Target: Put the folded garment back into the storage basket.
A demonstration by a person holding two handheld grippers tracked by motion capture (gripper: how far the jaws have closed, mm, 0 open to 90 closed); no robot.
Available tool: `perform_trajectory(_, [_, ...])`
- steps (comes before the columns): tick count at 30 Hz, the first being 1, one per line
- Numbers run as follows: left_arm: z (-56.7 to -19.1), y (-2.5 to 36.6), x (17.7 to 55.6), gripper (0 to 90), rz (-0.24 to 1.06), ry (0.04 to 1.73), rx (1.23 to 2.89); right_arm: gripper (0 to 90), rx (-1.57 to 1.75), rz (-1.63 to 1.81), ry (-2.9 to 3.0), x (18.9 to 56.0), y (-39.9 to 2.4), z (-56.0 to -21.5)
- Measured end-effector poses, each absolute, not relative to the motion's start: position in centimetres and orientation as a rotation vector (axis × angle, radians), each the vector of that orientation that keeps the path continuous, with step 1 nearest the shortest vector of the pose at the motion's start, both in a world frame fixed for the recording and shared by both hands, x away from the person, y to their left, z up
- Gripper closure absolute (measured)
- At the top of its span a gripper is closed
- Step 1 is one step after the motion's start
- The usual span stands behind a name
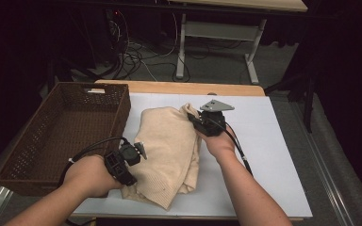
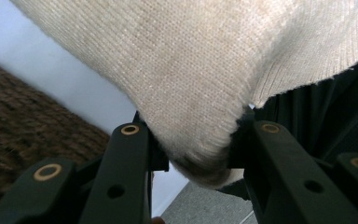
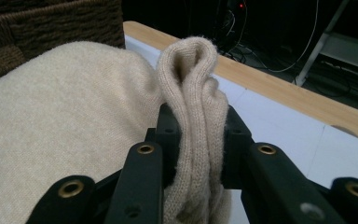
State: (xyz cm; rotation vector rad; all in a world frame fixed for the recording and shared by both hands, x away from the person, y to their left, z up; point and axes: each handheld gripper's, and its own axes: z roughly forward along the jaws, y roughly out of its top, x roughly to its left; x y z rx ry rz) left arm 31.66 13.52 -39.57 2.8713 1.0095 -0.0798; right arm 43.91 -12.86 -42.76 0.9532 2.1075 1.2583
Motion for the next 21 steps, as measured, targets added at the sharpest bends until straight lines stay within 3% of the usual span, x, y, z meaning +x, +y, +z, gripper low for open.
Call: perform_trajectory(21, [-35.7,15.4,32.4,66.6,-0.066,0.998,2.908,75.2,0.943,1.320,2.062,44.0,-11.4,-39.0])
